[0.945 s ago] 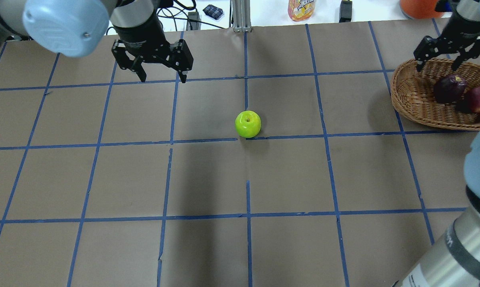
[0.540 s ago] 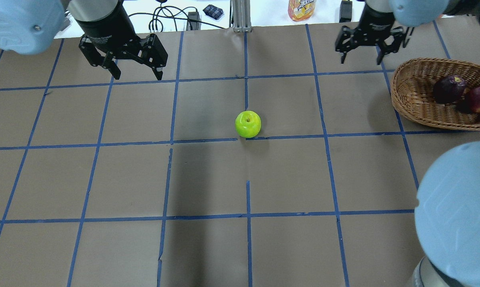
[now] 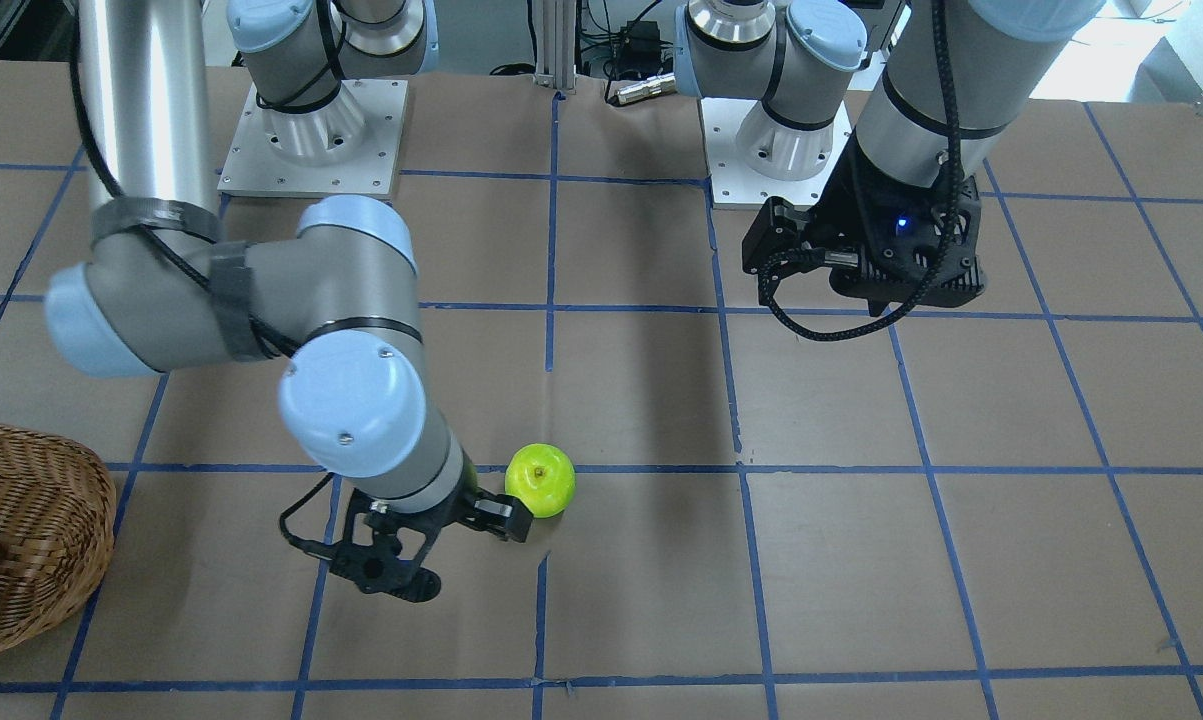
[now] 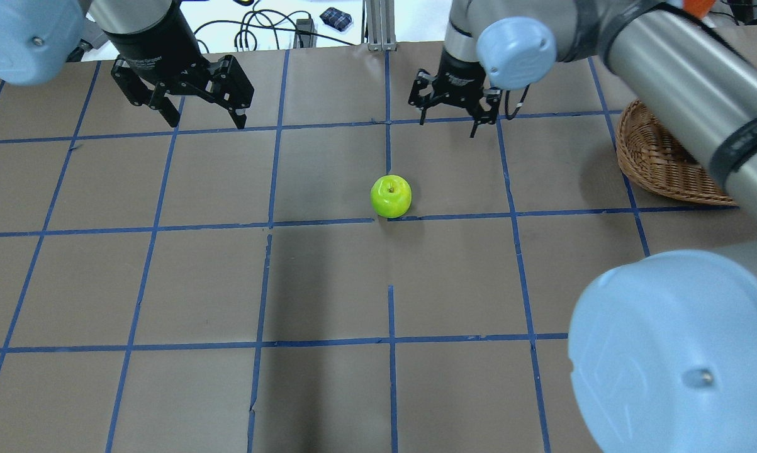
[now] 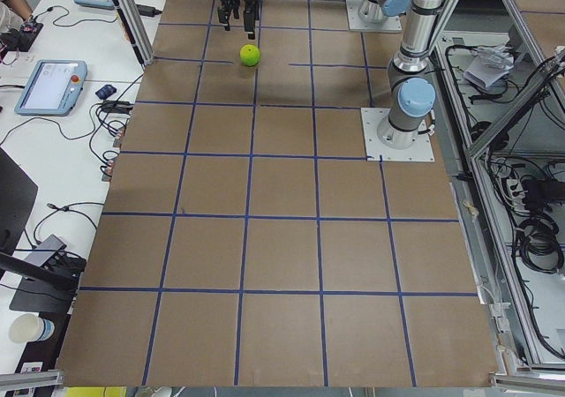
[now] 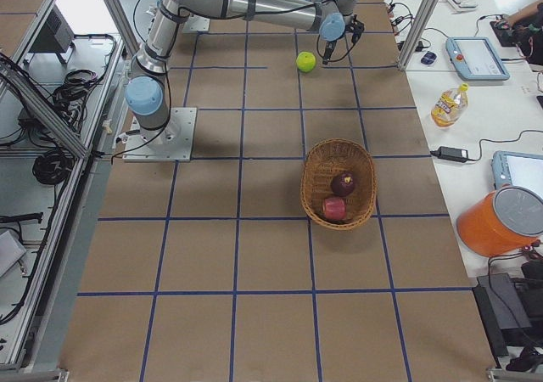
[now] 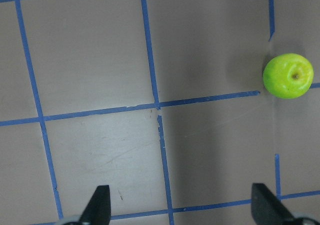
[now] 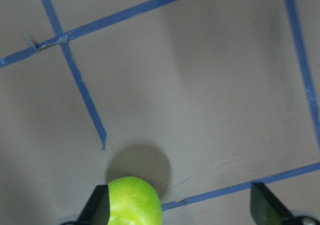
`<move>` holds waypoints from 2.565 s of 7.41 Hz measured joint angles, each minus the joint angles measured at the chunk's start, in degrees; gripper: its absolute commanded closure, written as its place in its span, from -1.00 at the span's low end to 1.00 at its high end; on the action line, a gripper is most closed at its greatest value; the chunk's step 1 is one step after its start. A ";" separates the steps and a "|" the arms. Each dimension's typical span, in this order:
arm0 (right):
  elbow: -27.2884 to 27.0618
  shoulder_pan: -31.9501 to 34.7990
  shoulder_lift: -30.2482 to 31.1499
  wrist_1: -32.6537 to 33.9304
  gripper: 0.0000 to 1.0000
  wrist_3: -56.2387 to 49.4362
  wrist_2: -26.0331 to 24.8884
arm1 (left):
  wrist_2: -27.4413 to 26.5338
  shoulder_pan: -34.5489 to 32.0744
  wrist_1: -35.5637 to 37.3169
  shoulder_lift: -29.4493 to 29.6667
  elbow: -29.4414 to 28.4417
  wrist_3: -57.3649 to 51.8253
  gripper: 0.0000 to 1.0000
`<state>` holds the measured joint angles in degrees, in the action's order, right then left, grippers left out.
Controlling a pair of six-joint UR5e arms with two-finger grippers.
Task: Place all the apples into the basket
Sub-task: 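Withdraw the left gripper and move the right gripper over the green apple, then grasp the green apple with the right gripper and lift it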
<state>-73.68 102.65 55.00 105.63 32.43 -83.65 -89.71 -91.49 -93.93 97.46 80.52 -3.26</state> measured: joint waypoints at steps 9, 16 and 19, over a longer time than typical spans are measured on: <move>-0.24 5.08 -2.95 -3.30 -1.00 5.66 1.71 | -2.14 0.20 -0.36 -0.09 0.70 0.71 -1.00; -0.43 5.28 -5.20 -4.74 -0.25 2.50 1.27 | -1.83 0.12 -0.20 -0.03 0.75 0.73 -1.00; -0.10 5.27 -5.70 -4.65 1.00 2.60 1.31 | -2.19 0.02 -0.20 -0.20 0.70 0.78 -1.00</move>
<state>-73.78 107.92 49.29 100.98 35.03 -82.34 -91.90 -91.48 -94.13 97.26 81.22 -2.48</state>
